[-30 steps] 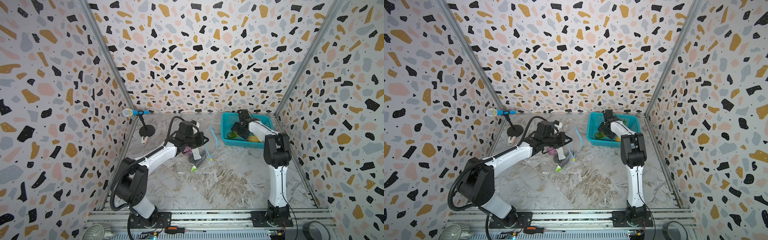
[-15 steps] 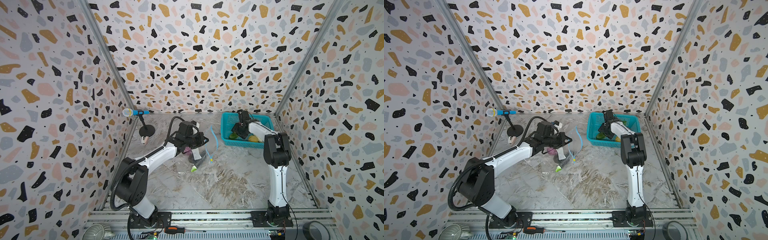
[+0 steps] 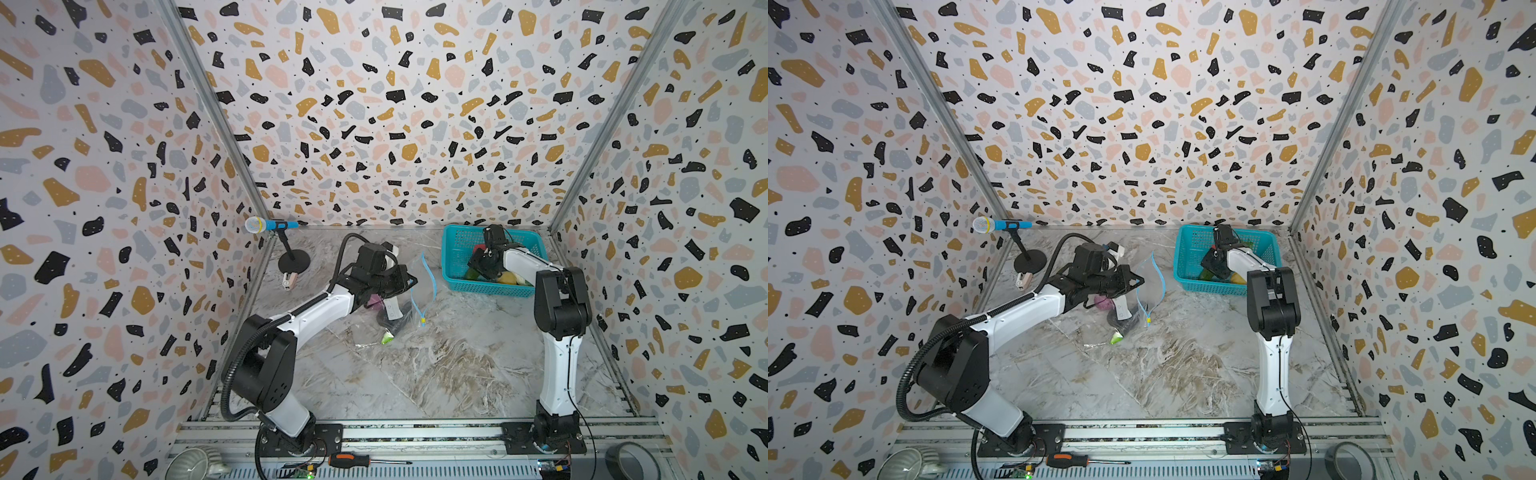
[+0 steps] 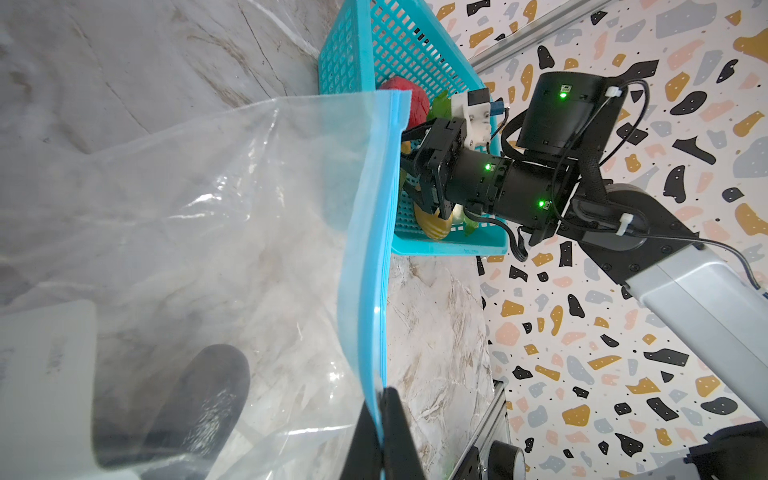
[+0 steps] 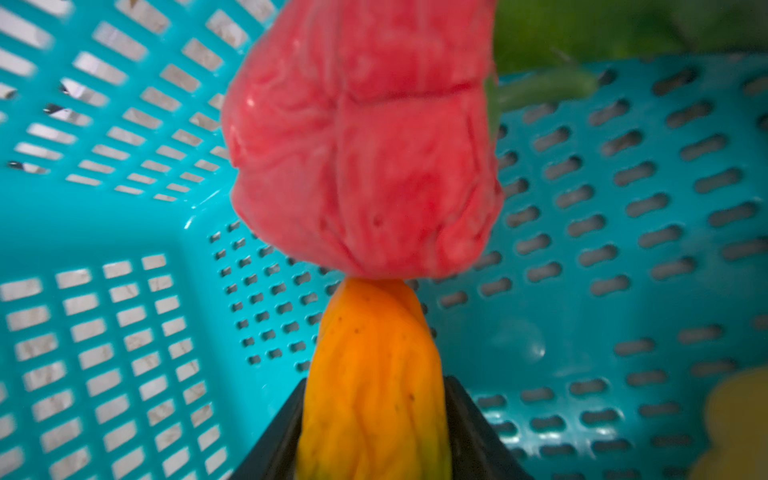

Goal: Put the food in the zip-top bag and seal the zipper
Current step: 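Lower the right gripper into the basket and grasp the orange-green cucumber, then lift the orange-green cucumber with the right gripper and carry it to the bag mouth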

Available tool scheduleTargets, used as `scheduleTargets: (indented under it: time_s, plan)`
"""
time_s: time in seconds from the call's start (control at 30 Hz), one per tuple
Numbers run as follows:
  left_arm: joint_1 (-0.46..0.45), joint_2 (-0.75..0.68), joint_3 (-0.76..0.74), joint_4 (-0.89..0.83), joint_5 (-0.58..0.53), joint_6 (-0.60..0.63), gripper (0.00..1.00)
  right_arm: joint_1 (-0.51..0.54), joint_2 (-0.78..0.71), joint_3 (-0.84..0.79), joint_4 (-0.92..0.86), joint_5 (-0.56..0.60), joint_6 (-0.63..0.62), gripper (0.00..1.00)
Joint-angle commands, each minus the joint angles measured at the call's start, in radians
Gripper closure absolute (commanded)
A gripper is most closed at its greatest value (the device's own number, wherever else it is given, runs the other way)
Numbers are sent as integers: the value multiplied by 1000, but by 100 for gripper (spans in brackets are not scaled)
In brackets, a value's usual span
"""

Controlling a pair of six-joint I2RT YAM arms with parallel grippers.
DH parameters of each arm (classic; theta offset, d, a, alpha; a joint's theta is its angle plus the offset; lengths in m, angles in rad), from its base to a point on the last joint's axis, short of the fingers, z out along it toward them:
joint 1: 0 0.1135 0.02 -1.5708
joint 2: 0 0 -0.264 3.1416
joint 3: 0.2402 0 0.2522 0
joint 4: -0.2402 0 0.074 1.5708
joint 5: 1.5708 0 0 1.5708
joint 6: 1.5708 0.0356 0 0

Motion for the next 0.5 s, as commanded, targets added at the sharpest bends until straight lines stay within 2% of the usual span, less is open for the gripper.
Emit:
scheduleTargets:
  time_s: [0.0,0.23,0.47]
  plan:
    - [0,-17,-11,21,2,-3,100,-4,-97,-9,40,-19,-18,51]
    - [0,-12,-8,27,-3,-15,100,-5,-166,-53,119,-15,-29,53]
    - [-1,-4,10,26,-6,-21,100,1,-295,-235,339,-44,-14,55]
